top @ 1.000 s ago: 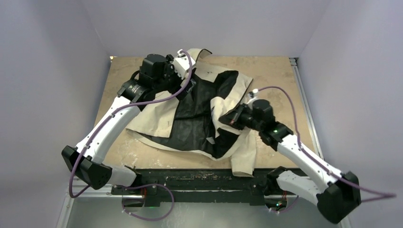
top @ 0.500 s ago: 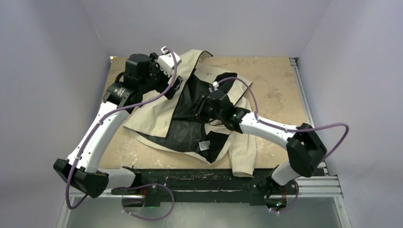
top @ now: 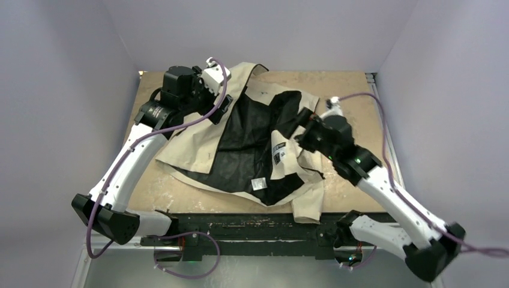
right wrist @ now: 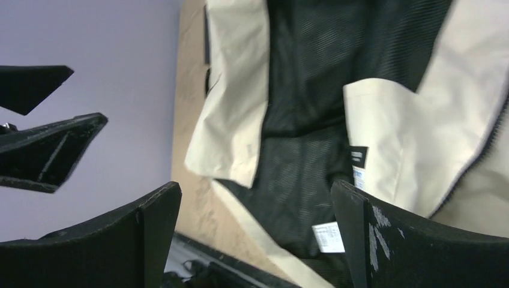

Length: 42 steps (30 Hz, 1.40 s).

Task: Zip up the jacket
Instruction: Flatten out the jacket at the center of the board.

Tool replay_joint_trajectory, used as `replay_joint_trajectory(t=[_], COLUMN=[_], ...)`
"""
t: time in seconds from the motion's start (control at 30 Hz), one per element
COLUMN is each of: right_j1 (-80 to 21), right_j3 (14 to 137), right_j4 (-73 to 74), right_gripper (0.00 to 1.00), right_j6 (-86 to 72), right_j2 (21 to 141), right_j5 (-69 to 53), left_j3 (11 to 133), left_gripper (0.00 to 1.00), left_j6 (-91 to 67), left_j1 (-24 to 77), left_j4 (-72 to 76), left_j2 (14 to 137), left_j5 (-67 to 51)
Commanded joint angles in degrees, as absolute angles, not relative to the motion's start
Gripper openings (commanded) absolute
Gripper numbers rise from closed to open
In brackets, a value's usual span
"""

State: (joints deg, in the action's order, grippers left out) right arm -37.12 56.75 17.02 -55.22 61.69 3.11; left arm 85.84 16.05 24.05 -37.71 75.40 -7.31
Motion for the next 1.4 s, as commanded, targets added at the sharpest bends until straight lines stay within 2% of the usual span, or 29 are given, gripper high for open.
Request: replay_joint_trajectory(t=[0.0, 0.17, 0.43, 0.57, 0.77, 1.0, 1.07, 1.13, 1.2, 1.27, 1.33, 1.37], right_j1=[-34.87, -33.94, -29.0, -27.72, -27.4, -26.76, -26.76, -26.8, -26.81, -26.8, -26.76, -26.79], right_j3=[48.82, 43.04, 41.31, 39.54, 35.25, 27.96, 29.51, 32.56, 36.0, 39.45, 42.48, 42.87], right_j4=[28.29, 30.49, 34.84, 34.65, 32.31, 22.33, 20.83, 21.6, 23.44, 24.48, 24.5, 23.26], right_gripper=[0.99, 0.99, 0.99, 0.99, 0.99, 0.99, 0.91, 0.72, 0.44, 0.22, 0.07, 0.04], right_j6=[-50.4, -50.73, -55.9, -55.81, -54.07, -55.14, -53.23, -52.35, -52.1, -50.55, -50.37, -50.74], right_j2=[52.84, 52.26, 51.4, 52.64, 52.29, 44.96, 44.05, 43.85, 44.64, 46.16, 47.66, 48.32], right_j5=[8.78, 11.67, 20.81, 21.4, 14.33, -5.77, -9.29, -10.82, -14.26, -16.52, -18.86, -20.51], left_j3=[89.82, 91.49, 91.85, 91.93, 92.82, 97.55, 98.66, 99.11, 99.29, 99.93, 99.12, 97.57], left_gripper=[0.99, 0.99, 0.99, 0.99, 0.99, 0.99, 0.99, 0.99, 0.99, 0.99, 0.99, 0.98], left_j6=[15.32, 14.87, 14.99, 14.88, 15.53, 15.83, 15.78, 15.74, 15.84, 15.74, 15.61, 15.53], left_j1=[23.55, 23.55, 23.55, 23.53, 23.51, 23.55, 23.54, 23.55, 23.55, 23.55, 23.55, 23.55], left_j4=[-37.46, -38.36, -39.05, -38.86, -39.5, -41.93, -42.06, -42.25, -42.8, -44.7, -45.26, -44.31], left_j2=[76.4, 76.51, 75.88, 75.85, 75.76, 77.67, 77.86, 77.87, 77.98, 78.71, 78.5, 77.6], left_j5=[-7.85, -8.02, -8.02, -8.21, -8.02, -7.99, -8.12, -8.45, -9.02, -10.29, -12.51, -13.8])
